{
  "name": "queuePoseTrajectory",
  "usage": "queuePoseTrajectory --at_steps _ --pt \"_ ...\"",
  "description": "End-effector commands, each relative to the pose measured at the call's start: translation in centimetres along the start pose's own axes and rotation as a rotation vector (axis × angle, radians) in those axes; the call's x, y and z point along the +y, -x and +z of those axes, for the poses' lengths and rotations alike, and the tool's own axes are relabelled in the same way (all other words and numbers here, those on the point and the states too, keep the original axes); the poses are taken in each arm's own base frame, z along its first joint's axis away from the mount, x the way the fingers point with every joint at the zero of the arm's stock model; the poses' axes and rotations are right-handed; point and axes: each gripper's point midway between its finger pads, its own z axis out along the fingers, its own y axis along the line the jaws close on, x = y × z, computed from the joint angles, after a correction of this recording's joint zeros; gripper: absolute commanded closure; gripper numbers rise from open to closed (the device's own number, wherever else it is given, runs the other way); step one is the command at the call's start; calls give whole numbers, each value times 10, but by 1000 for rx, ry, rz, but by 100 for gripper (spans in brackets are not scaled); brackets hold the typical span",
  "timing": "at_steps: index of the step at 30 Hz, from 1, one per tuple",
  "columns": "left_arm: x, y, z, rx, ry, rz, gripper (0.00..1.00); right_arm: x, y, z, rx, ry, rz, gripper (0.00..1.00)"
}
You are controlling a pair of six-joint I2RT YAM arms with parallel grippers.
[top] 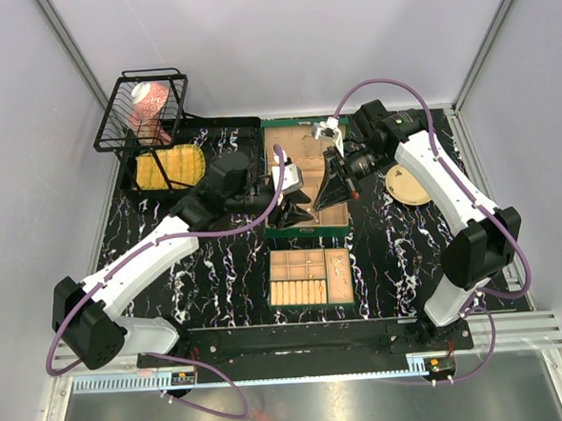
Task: Organize the mixed jewelry
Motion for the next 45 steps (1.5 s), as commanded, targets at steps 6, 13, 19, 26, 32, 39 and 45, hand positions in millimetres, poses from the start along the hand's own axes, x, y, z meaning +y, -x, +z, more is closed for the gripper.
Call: queuePoseTrajectory --at_steps 6,13,19,26,32,39,45 --pt "1 41 -2 -96 -11 55 55 46 -18 0 67 69 211 100" --pt "-5 40 -1 -98 -33 42 57 46 -18 0 72 66 214 100" --pt "-8 37 -4 -96 -36 49 67 44 -19 0 77 63 219 100" --pt "-9 38 -6 -97 -33 52 82 42 -19 1 81 59 222 100" --pt "-10 39 -6 -99 -36 39 91 41 -18 0 80 51 223 100" --pt "-13 43 -7 -107 -52 26 99 37 -19 0 89 33 227 100" --pt "-17 43 -8 -111 -64 13 100 30 -19 0 92 3 219 100"
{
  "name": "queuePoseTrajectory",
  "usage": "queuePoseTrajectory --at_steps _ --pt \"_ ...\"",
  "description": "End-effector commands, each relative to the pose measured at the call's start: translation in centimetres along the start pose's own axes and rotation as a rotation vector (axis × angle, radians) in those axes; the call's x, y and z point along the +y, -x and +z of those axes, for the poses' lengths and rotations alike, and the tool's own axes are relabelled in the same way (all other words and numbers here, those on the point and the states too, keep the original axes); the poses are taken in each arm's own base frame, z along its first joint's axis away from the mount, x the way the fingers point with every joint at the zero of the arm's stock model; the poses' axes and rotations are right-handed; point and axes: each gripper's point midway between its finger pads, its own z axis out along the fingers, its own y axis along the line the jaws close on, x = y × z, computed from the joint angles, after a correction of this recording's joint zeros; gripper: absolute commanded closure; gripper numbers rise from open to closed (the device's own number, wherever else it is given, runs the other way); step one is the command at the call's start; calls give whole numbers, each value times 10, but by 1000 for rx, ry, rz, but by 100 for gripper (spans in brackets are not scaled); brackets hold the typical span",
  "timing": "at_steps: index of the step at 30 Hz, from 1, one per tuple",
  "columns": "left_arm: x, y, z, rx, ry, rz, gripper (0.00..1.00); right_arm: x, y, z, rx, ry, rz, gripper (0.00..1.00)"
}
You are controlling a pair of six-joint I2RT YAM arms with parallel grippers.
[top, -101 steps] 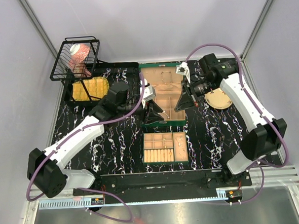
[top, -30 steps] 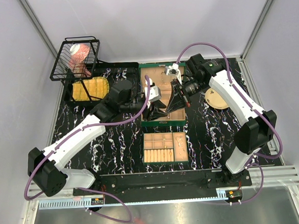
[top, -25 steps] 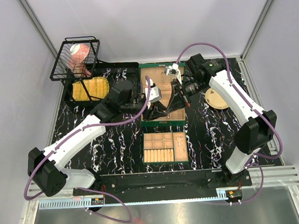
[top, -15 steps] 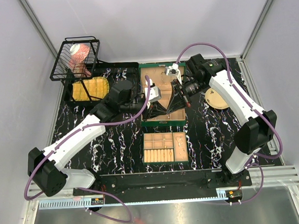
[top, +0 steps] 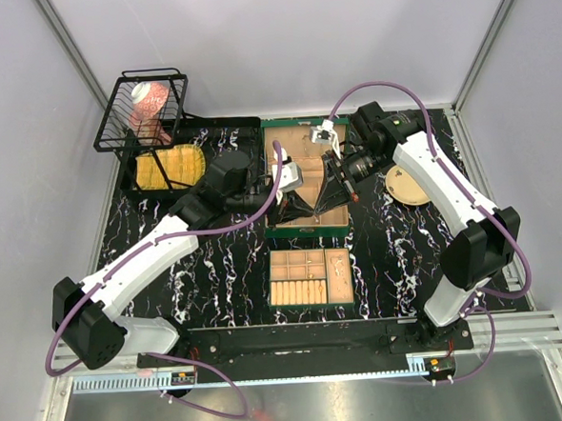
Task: Organize the mixed jewelry
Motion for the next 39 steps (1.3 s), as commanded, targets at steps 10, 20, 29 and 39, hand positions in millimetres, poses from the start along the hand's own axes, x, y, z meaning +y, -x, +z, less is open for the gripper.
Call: queuePoseTrajectory --at_steps 10,20,29,39 --pt "-13 34 -10 -99 -26 52 100 12 -13 -6 65 -80 138 82" --pt "-11 25 -11 -69 -1 16 100 8 -11 -13 65 -179 99 54" --pt "-9 16 -10 -33 8 -40 100 5 9 -33 16 -375 -30 50" --pt "-6 22 -9 -81 -10 -166 100 3 14 -22 35 -465 -139 49"
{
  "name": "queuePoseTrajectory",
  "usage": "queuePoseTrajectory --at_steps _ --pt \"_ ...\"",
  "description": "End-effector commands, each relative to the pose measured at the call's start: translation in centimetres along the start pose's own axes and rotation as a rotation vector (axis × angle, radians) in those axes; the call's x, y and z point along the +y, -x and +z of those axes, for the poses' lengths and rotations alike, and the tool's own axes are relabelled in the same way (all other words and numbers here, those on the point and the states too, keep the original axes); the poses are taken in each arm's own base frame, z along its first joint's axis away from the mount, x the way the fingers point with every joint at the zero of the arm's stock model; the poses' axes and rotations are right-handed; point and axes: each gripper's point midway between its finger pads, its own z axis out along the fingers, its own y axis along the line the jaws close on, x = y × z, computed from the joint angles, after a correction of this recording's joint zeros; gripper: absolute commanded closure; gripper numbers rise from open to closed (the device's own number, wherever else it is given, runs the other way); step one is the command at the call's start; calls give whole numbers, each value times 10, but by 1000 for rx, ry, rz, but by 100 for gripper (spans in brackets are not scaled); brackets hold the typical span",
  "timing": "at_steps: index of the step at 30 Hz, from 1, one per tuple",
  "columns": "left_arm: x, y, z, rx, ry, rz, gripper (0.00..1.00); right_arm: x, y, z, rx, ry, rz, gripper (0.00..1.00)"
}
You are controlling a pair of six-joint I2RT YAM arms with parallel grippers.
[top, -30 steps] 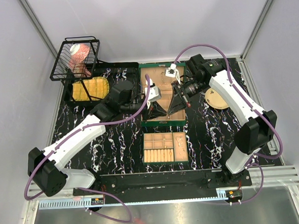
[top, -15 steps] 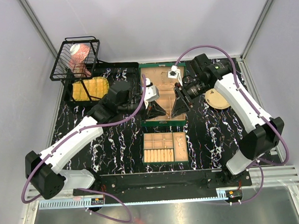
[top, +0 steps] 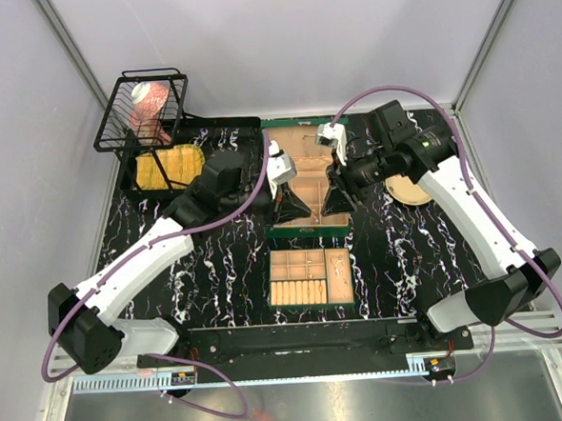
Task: Organize the mixed jewelry
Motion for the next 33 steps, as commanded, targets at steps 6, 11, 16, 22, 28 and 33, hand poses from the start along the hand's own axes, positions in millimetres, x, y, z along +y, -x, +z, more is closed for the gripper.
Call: queuePoseTrajectory --at_steps 6,11,16,22,28,33 --pt "2 28 -3 -146 -50 -170 100 -1 10 7 -30 -94 -119 49" --pt "7 33 -4 -188 -50 -226 100 3 14 6 -43 -92 -138 50" --pt "11 40 -7 -243 -59 -281 100 2 19 5 -73 -111 -168 54" --pt "14 43 -11 -282 -62 -322 100 1 25 5 -103 -122 -175 57" --pt "14 47 -14 -308 -72 -349 100 -2 30 7 -120 -130 -180 62" --pt "15 47 -15 -318 -75 -360 100 -1 37 6 -150 -131 -195 65"
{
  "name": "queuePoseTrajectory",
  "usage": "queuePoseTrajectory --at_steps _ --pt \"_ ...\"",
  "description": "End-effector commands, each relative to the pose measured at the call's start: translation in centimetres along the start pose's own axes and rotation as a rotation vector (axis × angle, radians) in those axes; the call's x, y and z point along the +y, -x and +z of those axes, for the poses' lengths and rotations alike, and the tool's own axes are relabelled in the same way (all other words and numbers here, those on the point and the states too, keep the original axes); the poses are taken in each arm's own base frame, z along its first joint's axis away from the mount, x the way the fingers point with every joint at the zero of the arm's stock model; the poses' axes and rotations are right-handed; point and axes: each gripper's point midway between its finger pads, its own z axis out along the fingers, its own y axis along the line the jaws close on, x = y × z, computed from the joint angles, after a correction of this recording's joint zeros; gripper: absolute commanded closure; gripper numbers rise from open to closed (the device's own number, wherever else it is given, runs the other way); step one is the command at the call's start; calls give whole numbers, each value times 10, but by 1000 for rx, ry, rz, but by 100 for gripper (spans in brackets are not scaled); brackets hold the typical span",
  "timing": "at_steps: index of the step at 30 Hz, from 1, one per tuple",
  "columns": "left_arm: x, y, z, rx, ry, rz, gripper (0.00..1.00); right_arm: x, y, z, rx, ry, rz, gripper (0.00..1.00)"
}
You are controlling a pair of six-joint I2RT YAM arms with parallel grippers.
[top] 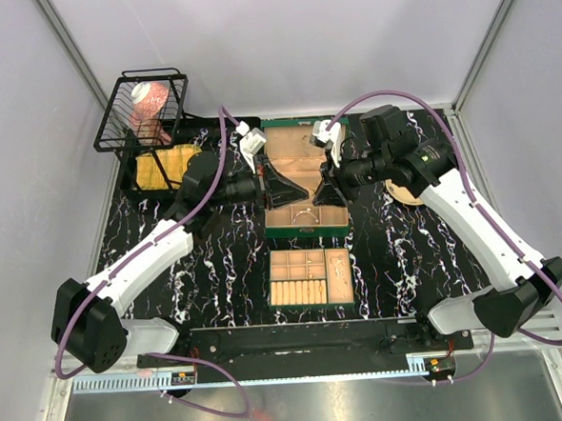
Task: Organize the mixed jewelry
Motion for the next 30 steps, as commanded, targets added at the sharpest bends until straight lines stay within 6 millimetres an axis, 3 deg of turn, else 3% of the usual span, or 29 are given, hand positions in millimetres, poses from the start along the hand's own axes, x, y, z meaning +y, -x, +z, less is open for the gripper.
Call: queuePoseTrajectory --at_steps 1,30 --pt "-8 10 0 -38 -46 20 100 3 19 -5 -68 -21 -45 65" --pt "1 12 -3 -69 -21 -20 100 13 32 -8 -114 22 -31 75"
